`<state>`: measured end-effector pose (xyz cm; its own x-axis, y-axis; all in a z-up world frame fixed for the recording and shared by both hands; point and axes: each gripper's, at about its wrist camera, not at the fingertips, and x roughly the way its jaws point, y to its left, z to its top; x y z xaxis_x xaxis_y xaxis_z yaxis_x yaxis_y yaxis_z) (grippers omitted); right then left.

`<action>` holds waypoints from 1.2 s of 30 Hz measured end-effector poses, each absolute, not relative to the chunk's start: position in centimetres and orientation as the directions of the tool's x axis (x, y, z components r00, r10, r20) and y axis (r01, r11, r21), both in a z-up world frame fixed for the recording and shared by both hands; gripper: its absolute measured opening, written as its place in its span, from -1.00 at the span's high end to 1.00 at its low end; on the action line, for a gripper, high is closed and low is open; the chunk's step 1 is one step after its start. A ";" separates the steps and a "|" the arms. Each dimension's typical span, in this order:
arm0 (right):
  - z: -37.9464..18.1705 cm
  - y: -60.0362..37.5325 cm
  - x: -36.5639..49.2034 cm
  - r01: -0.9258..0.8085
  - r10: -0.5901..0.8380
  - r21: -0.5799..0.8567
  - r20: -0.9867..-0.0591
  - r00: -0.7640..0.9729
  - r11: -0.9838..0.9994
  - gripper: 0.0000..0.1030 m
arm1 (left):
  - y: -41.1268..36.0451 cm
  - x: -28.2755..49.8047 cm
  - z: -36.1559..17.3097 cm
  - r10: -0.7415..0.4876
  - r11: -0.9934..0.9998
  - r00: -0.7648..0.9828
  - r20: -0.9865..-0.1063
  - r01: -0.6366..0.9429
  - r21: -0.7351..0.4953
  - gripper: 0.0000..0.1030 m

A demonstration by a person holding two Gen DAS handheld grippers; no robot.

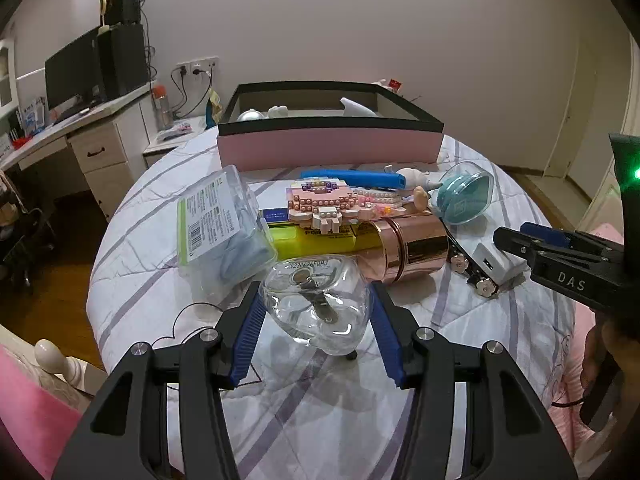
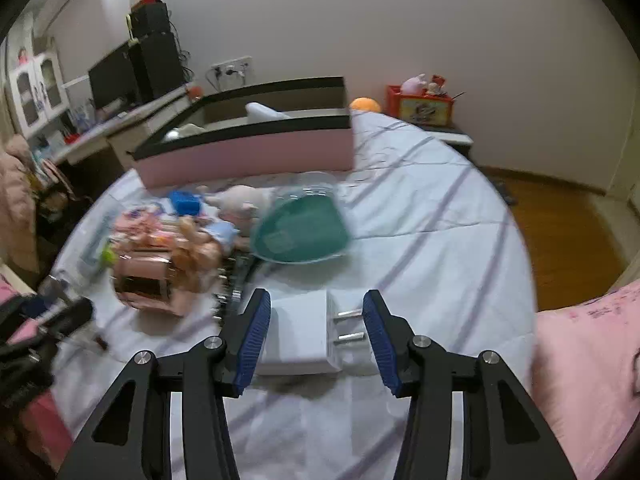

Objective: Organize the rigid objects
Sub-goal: 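Grasp the clear plastic bottle with the left gripper while the right grasps the white plug, then carry the bottle and plug into the pink tray box and release both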

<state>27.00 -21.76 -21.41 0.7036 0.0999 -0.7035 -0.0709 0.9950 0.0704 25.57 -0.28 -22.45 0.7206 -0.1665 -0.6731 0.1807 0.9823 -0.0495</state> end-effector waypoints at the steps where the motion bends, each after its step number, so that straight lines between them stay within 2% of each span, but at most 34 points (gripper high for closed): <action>1: -21.6 -22.0 26.9 -0.073 0.117 0.093 -0.703 0.702 0.993 -0.13 | -0.3 25.5 -22.4 -0.168 0.982 0.720 -0.673 0.181 -0.051 -0.03; 2: -21.7 -22.2 26.8 -0.076 0.130 0.108 -0.706 0.697 0.991 -0.33 | -0.2 25.4 -22.4 -0.168 0.982 0.720 -0.674 0.181 -0.052 -0.03; 3: -21.9 -22.3 26.6 -0.086 0.141 0.114 -0.704 0.696 0.990 -0.45 | -0.2 25.4 -22.4 -0.170 0.982 0.718 -0.675 0.182 -0.053 -0.03; 5: -22.1 -22.1 26.1 -0.101 0.139 0.096 -0.704 0.696 0.990 -0.56 | -0.2 25.4 -22.4 -0.165 0.982 0.717 -0.677 0.181 -0.047 -0.04; 15: -22.8 -20.6 26.1 -0.139 0.123 0.037 -0.715 0.688 0.990 -0.59 | 0.2 25.7 -22.8 -0.152 0.985 0.712 -0.686 0.167 -0.045 -0.06; 18: -23.1 -21.1 26.6 -0.128 0.144 0.077 -0.714 0.685 0.989 -0.59 | 0.2 26.0 -23.1 -0.145 0.986 0.710 -0.689 0.161 -0.042 -0.06; 28: -23.9 -20.7 27.0 -0.112 0.073 -0.007 -0.718 0.692 0.994 -0.58 | 0.7 26.7 -24.0 -0.164 0.985 0.695 -0.700 0.151 -0.081 -0.04; 29: -23.9 -20.9 27.2 -0.113 0.077 -0.003 -0.716 0.694 0.994 -0.56 | 0.7 26.7 -24.0 -0.164 0.985 0.698 -0.697 0.151 -0.081 -0.03; 30: -23.8 -20.9 27.1 -0.116 0.079 -0.003 -0.709 0.700 0.993 -0.36 | 0.7 26.7 -23.9 -0.166 0.985 0.700 -0.694 0.152 -0.083 -0.03; 31: -23.6 -21.0 26.9 -0.112 0.075 -0.007 -0.702 0.708 0.994 -0.29 | 0.6 26.6 -23.9 -0.168 0.984 0.700 -0.694 0.157 -0.080 -0.03; 36: -23.4 -21.2 26.9 -0.121 0.093 0.010 -0.702 0.706 0.993 -0.29 | 0.8 26.3 -23.6 -0.178 0.983 0.705 -0.686 0.165 -0.086 -0.02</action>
